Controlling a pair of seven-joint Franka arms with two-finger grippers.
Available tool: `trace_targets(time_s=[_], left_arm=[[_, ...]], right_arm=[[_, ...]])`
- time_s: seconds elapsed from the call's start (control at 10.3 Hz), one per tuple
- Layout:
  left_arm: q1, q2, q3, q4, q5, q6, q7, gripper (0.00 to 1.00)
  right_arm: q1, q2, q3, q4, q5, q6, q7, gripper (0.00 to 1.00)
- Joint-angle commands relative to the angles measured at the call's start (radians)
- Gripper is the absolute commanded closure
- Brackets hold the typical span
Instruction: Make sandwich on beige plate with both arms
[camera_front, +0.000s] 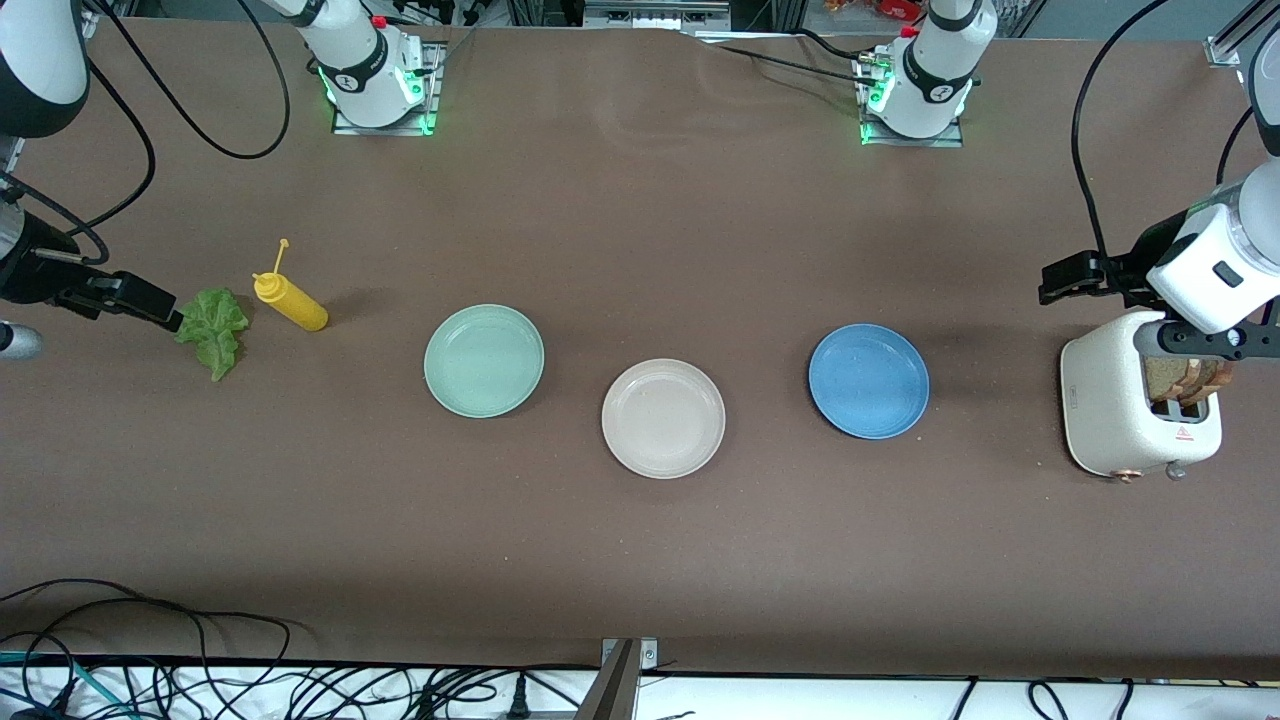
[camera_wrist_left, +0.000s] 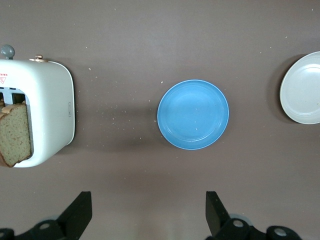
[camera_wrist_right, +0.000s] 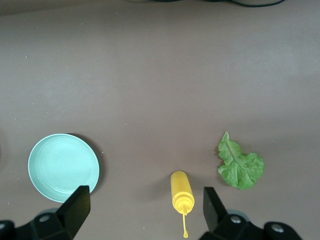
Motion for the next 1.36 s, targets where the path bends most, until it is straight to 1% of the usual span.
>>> trace_targets(time_s=[0.0, 1.27], left_arm=[[0.004, -0.005, -0.001, -0.014, -0.010, 0.004, -0.002, 0.00], [0.012, -0.008, 0.000, -0.019, 0.013, 0.005, -0.002, 0.00]], right_arm=[[-0.001, 0.000, -0.002, 0.008, 0.007, -0.010, -0.016, 0.00], [-0.002, 0.000, -0.002, 0.006, 0.009, -0.013, -0.016, 0.00]])
